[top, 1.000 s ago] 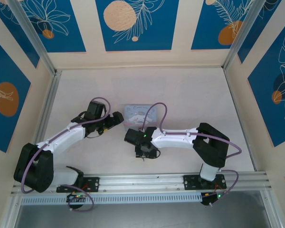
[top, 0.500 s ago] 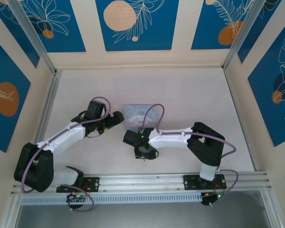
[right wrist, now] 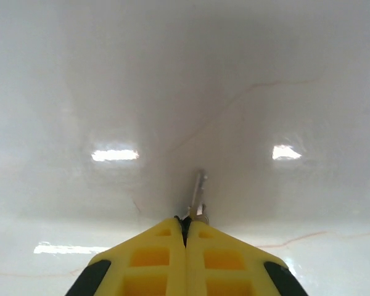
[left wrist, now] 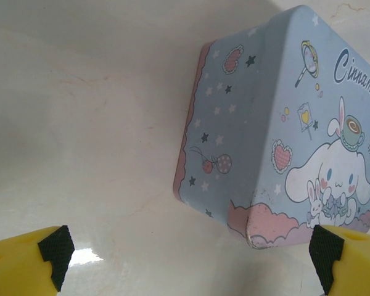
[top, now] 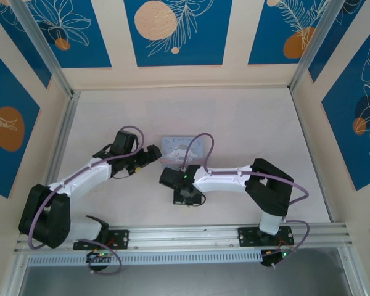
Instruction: Unlock the padlock with the key
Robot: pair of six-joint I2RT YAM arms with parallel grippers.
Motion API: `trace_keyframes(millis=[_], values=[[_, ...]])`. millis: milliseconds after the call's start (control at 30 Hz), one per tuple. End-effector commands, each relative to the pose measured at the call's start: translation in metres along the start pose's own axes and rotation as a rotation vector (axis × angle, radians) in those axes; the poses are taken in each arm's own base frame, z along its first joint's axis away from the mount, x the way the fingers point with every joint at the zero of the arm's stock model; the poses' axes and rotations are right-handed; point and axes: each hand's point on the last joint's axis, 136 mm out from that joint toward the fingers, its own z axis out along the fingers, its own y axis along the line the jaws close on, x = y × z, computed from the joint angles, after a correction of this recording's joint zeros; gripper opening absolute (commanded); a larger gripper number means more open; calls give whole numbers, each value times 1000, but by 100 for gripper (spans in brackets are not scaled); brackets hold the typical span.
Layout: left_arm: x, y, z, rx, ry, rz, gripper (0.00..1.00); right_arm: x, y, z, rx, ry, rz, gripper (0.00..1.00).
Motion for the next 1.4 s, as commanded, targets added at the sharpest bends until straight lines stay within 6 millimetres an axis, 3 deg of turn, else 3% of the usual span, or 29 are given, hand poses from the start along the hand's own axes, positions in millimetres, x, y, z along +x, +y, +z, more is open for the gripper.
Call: trace_keyframes(millis=[0, 300, 567, 833, 1067, 1367], values=[[-4, -13, -2, 34, 4, 25, 99, -11, -7, -3, -25, -36, -17, 0], [-4, -32, -3, 115, 28, 40, 99, -56, -2, -50, -362, -134, -40, 0], [-3, -80, -8, 301, 89, 30, 99, -99, 4, -115, -779, -283, -101, 0], [-2, -120, -7, 451, 144, -24, 99, -116, 6, -170, -1121, -370, -241, 0], [-6, -149, -8, 494, 171, -114, 92, -115, 17, -195, -1266, -334, -347, 0], [-5, -175, -13, 561, 185, -203, 77, -125, 24, -197, -1286, -334, -357, 0]])
